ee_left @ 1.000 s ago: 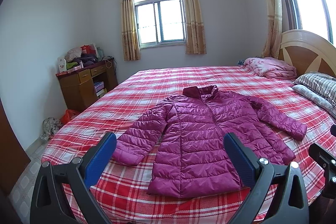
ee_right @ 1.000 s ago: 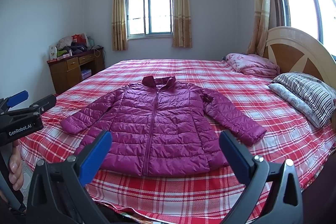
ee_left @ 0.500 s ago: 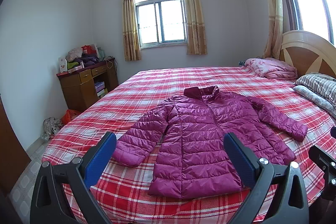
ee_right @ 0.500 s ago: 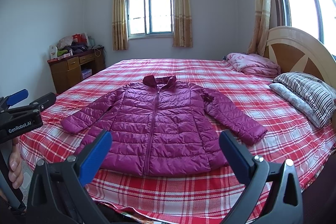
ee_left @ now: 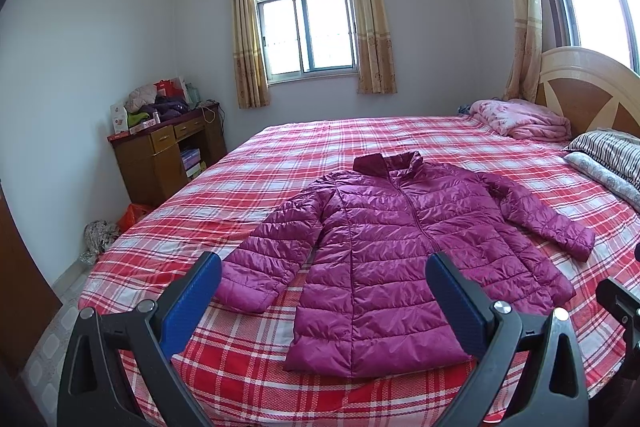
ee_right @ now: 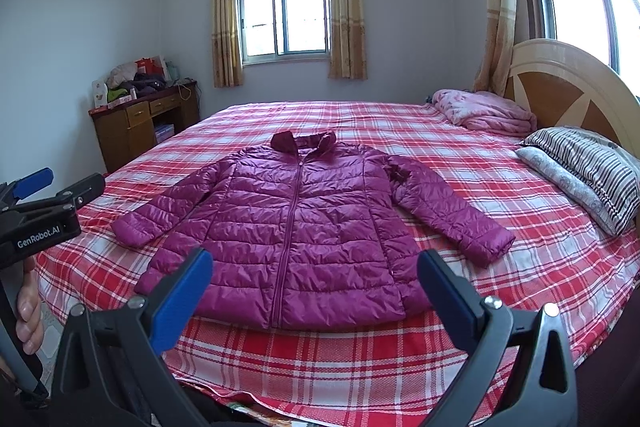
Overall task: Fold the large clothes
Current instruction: 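Reach the right tool to the sleeve cuff nearest it and grasp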
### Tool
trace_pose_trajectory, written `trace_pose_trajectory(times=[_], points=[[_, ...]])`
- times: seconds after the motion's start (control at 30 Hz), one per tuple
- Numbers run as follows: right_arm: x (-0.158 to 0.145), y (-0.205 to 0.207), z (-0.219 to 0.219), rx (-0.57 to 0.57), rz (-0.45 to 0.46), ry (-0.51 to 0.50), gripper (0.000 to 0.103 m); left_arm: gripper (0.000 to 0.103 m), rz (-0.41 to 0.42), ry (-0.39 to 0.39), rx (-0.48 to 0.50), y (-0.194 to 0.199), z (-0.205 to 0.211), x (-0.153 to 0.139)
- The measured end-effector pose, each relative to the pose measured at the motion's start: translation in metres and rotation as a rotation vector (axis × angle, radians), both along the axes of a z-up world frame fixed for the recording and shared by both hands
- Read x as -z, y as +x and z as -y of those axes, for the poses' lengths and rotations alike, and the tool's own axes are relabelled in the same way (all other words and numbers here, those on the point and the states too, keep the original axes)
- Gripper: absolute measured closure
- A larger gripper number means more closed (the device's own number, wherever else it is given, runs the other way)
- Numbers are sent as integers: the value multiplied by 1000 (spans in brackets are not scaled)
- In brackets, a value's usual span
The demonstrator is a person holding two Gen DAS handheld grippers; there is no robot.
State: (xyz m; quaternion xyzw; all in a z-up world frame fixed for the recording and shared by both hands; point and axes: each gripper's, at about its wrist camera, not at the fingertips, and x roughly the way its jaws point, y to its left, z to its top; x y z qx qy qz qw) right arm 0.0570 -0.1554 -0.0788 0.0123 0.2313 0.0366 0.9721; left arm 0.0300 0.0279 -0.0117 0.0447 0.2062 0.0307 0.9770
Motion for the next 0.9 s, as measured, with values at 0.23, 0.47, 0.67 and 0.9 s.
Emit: trace_pose_trajectory(times=[0.23,0.47,0.67,0.9], points=[[24,31,45,96,-45,54,0,1,-20,25,-19,35,-4,23],[57,61,109,242,-135,138,0,1,-91,32,-14,92,-7,52],[78,93,162,359,-208,200,3,1,-138,57,-29,154,-4,80],[100,135,219,469,-285,285,13,1,-181,43,-62,217,-2,106]])
